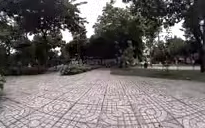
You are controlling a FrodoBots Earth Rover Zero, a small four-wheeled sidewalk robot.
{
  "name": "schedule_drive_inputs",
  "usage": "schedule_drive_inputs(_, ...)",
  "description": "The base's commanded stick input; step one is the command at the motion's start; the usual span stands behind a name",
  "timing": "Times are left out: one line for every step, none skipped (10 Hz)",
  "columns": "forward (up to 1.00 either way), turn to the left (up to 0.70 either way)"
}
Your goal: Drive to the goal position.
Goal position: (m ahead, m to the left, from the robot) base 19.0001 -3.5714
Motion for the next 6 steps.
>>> schedule_drive_inputs(1.00,0.00)
schedule_drive_inputs(1.00,0.00)
schedule_drive_inputs(1.00,0.00)
schedule_drive_inputs(1.00,0.00)
schedule_drive_inputs(1.00,0.00)
schedule_drive_inputs(1.00,0.00)
